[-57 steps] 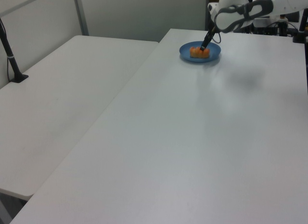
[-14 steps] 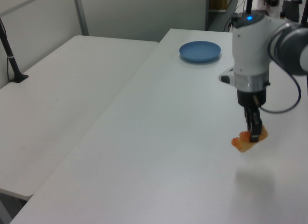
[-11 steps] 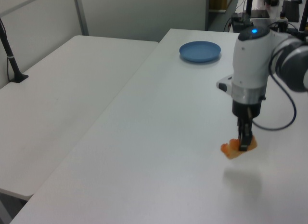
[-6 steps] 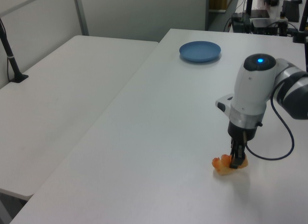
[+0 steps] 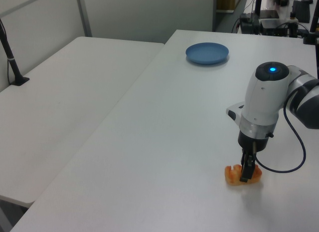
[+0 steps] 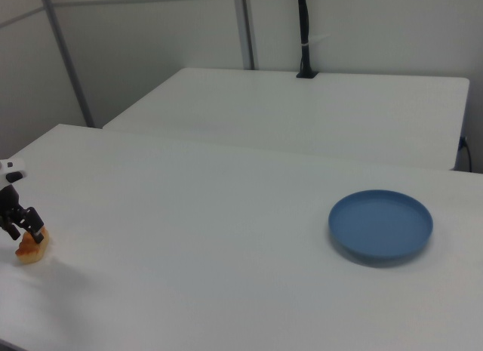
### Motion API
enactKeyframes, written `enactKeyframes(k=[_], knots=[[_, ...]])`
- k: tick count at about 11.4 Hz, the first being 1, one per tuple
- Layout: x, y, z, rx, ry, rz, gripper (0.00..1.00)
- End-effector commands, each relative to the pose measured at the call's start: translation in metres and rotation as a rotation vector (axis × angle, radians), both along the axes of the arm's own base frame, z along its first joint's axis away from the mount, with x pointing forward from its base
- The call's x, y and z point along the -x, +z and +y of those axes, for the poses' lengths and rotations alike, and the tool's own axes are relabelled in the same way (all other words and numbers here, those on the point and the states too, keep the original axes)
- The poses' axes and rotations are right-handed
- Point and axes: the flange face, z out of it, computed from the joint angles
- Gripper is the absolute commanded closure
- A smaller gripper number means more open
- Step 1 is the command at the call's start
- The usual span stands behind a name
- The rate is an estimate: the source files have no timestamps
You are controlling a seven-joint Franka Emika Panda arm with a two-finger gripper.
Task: Put the bread on the table
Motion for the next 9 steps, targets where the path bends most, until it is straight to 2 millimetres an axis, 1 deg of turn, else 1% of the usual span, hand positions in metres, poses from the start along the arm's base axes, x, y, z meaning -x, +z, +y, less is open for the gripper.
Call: enactKeyframes(k=[1,2,3,5,6,7,9], knots=[[0.01,0.001,0.002,0.024,-0.023,0.008,0.05],[0.009,0.006,-0.001,0.033,-0.04,0.017,0.0],[0.001,0.024,-0.003,0.025,-0.092,0.028,0.0],[-0.008,0.066,-0.011,0.059,-0.156,0.052,0.0],[-0.01,0.092,-0.019,0.073,-0.172,0.043,0.0],[-0.017,0.123,-0.033,0.064,-0.201,0.039,0.0],[-0.046,0.169,-0.071,-0.005,-0.281,0.065,0.0]])
